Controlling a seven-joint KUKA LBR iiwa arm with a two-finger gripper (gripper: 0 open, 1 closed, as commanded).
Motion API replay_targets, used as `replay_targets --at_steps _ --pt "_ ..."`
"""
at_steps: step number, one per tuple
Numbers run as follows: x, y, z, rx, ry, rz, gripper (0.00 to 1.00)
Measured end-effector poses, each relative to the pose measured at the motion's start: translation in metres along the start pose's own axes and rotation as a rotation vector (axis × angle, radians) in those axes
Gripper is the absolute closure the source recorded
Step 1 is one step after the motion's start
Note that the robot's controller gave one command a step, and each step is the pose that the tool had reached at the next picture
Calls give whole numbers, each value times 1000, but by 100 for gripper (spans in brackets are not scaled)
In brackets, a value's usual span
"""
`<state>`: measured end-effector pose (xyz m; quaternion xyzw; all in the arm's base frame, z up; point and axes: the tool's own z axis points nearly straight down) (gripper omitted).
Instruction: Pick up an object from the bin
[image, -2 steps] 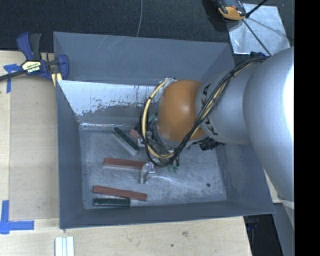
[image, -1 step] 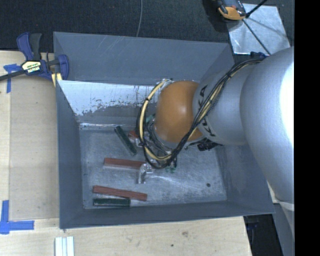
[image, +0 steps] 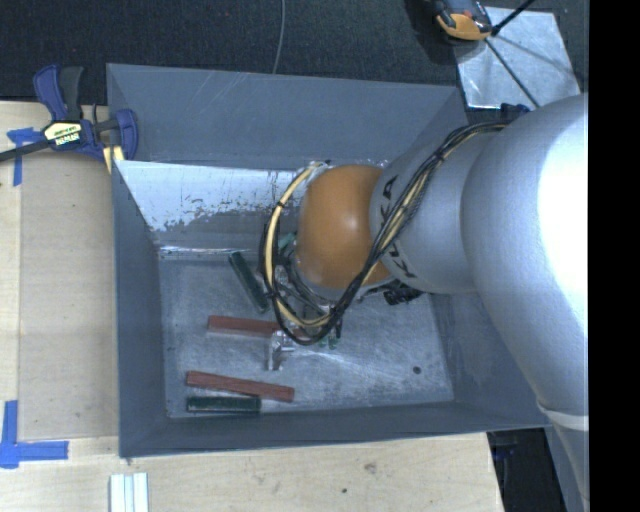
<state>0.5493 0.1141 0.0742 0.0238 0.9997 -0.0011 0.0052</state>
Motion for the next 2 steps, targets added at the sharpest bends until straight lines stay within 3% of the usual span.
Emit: replay_targets --at_steps 1,2 --pt "3 13 0 0 -1 67 0" --pt "-6 1 -5 -8 -13 1 100"
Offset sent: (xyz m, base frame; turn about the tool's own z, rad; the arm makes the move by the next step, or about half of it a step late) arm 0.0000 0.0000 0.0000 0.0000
